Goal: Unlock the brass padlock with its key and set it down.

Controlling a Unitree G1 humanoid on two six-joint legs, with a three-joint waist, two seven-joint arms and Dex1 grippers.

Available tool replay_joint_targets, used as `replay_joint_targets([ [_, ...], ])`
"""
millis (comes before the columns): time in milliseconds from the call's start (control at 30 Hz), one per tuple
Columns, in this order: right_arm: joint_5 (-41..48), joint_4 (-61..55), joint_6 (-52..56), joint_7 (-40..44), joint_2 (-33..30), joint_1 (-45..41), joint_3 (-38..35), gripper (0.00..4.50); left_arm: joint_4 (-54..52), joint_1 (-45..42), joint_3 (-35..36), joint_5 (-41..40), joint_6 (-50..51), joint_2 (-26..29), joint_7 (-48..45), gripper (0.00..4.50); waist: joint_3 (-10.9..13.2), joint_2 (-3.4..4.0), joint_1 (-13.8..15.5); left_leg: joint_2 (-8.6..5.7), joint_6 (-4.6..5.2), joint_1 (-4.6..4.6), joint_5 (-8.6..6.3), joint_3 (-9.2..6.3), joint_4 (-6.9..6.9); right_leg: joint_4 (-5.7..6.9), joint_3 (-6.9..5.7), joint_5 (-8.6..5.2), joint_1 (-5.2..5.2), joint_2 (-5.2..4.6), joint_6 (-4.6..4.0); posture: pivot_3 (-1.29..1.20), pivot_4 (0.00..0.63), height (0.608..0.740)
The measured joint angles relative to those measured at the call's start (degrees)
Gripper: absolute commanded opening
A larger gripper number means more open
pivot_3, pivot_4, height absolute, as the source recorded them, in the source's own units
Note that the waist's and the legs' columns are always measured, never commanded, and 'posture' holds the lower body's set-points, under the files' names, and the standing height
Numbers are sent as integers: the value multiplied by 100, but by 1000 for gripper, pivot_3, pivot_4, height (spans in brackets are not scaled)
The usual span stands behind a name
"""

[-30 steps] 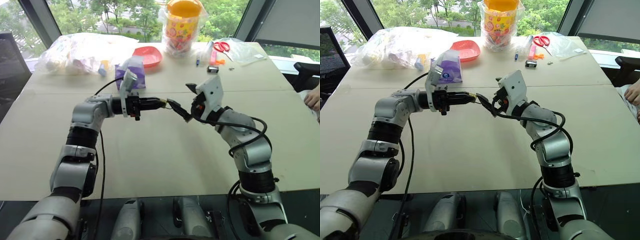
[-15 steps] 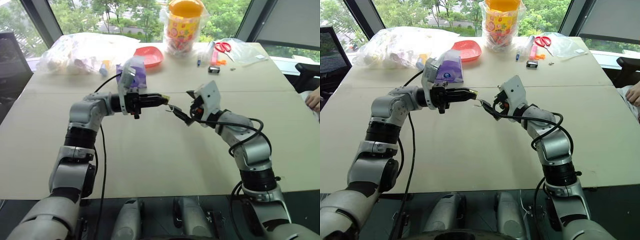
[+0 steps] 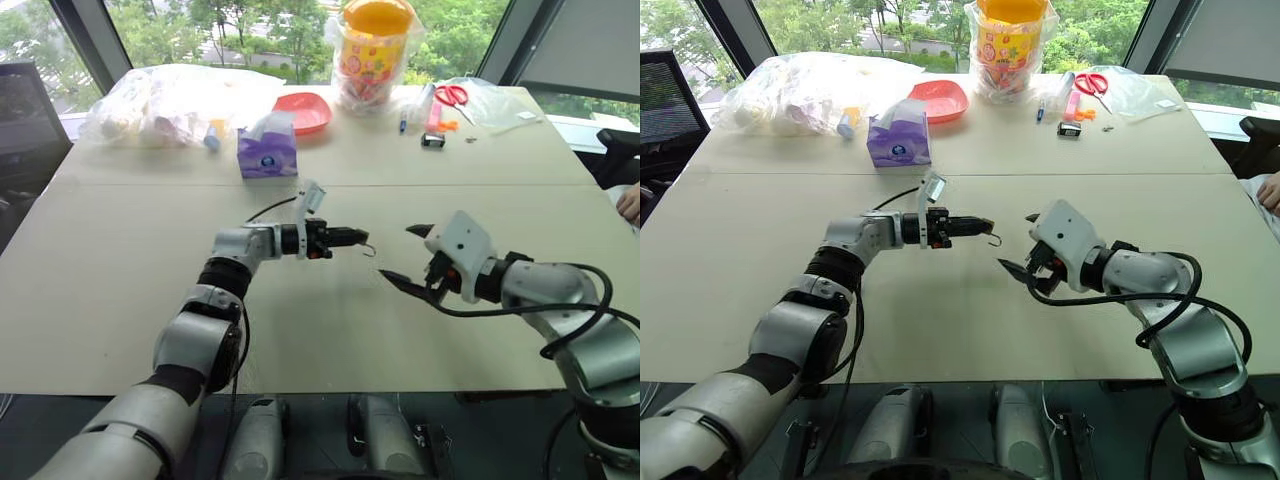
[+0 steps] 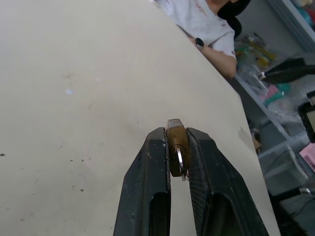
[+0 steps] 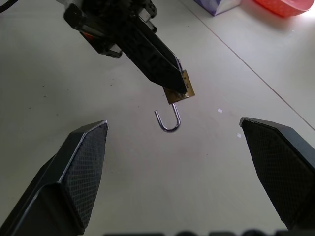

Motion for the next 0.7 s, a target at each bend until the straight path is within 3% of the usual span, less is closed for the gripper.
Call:
replay_joint_targets([
  [100, 77, -81, 157, -65, 9, 0, 17, 4456, 484, -216, 136, 44, -105, -88, 113, 91, 0, 0, 0, 0, 0, 0, 0, 0, 0, -1, 0, 0, 0, -2, -1, 0, 150, 740],
  [367, 168, -125, 273, -241, 14, -1, 34, 4500, 884, -346, 177, 384, -319, -143, 161, 3405, 0, 0, 10, -1, 2, -4, -2, 1, -2, -4, 0, 1, 0, -5, -2, 0, 150, 740],
  [533, 173, -125, 260, -266, 13, 0, 76, 4500, 707, -309, 104, 603, -501, 24, 214, 3405, 0, 0, -17, 2, 2, 0, -2, 3, -2, -4, 0, 2, -1, -3, -3, 0, 150, 740],
  [700, 188, -79, 215, -338, 71, 158, -22, 4500, -865, 378, 499, 285, 12, 985, 29, 3405, 0, 1, -108, 15, 2, 4, -2, 1, -8, 3, 0, 2, -4, 2, -5, 0, 150, 740],
])
